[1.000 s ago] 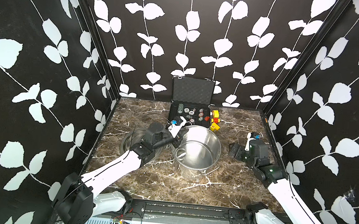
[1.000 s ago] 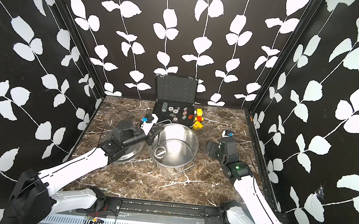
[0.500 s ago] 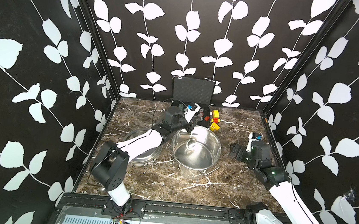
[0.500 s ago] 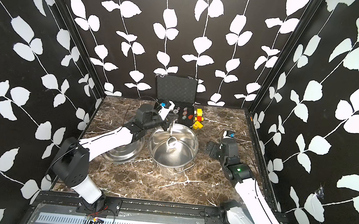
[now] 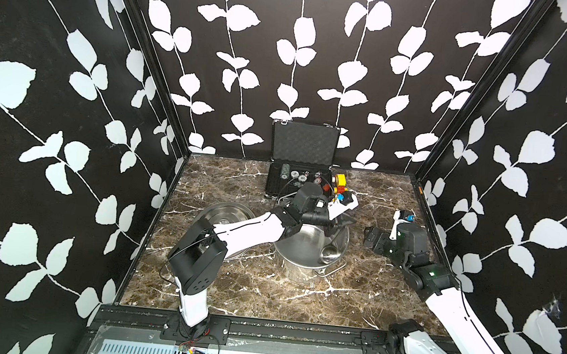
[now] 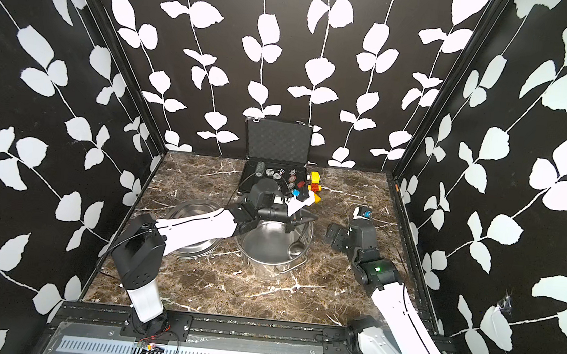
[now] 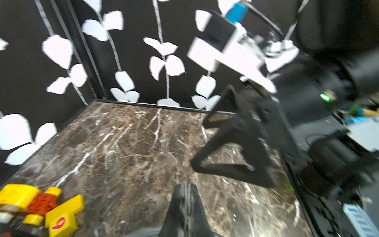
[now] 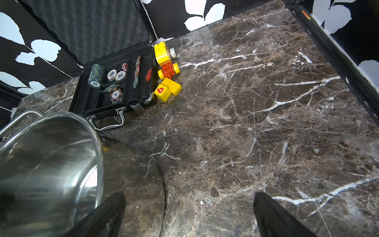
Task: Stir the soup with a spoon
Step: Stir the soup in the pan with a stick.
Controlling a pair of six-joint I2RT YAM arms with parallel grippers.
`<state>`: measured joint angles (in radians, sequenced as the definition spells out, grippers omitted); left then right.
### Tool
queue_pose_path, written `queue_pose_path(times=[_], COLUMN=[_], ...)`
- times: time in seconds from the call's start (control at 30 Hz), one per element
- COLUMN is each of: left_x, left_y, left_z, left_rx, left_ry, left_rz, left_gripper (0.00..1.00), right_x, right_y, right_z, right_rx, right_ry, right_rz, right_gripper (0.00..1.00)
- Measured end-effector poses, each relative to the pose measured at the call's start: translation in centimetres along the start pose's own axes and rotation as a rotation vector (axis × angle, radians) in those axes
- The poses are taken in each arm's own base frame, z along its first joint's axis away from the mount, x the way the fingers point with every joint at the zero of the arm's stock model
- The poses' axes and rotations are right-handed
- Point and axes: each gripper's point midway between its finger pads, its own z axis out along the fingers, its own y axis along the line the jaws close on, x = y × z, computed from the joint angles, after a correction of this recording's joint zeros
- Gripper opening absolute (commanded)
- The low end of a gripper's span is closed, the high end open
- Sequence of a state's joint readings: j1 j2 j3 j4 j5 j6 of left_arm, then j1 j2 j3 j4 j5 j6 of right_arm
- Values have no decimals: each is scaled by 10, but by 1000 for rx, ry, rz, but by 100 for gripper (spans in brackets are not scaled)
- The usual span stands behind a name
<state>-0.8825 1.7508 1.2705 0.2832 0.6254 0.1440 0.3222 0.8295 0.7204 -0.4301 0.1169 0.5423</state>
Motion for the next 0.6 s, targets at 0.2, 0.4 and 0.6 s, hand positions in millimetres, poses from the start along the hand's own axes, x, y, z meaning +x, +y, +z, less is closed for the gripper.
queue_pose_path(times=[0.2, 0.4, 0.6], left_x=[1, 10, 26], left_y=[-45, -61, -61], left_z=[-23, -53, -80], left_rx=[51, 11, -77], left_ry=[27, 55, 107], left_rz=[59, 79, 80], left_gripper=[0, 0, 0], right_x=[4, 9, 8], right_y=[0, 1, 2], right_z=[6, 11, 12], right_rx=[5, 3, -1], right_ry=[21, 46, 43], right_rz=[-2, -5, -4], right_gripper=[99, 99, 99])
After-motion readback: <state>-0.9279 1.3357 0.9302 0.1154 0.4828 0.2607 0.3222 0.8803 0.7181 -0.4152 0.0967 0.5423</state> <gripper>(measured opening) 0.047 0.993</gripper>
